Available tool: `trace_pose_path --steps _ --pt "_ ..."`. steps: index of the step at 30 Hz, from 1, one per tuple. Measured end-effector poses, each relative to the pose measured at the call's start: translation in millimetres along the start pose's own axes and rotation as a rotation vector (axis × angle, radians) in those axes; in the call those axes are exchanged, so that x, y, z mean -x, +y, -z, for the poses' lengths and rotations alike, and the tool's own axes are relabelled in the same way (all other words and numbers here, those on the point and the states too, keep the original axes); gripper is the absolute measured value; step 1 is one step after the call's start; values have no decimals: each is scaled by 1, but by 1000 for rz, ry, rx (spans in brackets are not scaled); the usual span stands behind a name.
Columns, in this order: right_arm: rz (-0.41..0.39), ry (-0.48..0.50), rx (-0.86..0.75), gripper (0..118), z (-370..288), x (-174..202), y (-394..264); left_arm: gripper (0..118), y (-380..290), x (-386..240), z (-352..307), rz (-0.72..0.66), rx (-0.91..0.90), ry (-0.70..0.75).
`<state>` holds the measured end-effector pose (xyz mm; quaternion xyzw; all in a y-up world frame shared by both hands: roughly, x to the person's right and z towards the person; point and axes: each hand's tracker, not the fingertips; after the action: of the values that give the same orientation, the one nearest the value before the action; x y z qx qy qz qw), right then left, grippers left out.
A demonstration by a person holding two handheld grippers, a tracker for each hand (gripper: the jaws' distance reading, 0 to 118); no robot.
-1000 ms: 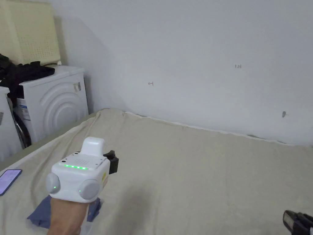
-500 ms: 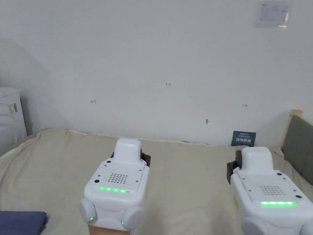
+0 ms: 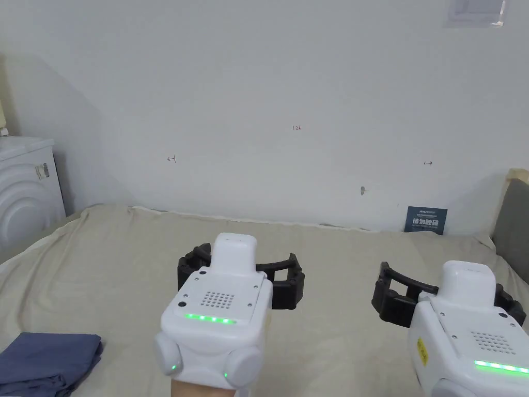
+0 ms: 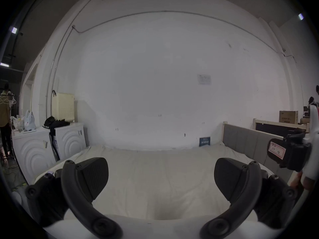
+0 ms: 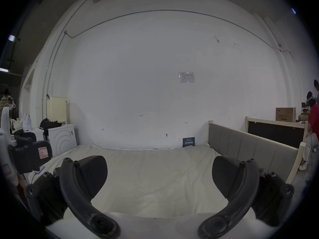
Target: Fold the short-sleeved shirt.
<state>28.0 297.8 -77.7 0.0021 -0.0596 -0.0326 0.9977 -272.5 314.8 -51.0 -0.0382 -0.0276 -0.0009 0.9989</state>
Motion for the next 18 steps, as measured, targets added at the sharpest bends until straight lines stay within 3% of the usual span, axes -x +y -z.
trace_pose_path --steps 3,5,8,13,18 --pt "-7 20 37 118 4 -5 3 118 -1 0 -2 -58 12 -38" --pt "-19 24 41 118 1 -6 2 118 5 -10 -18 -113 -30 23" --pt "-33 24 39 118 1 -2 7 118 23 -20 -28 -187 52 98" --pt "-27 27 38 118 -6 -7 13 118 42 -23 -26 -156 146 168" --pt "-31 18 28 118 -9 -9 15 118 22 -9 -20 -204 49 131"
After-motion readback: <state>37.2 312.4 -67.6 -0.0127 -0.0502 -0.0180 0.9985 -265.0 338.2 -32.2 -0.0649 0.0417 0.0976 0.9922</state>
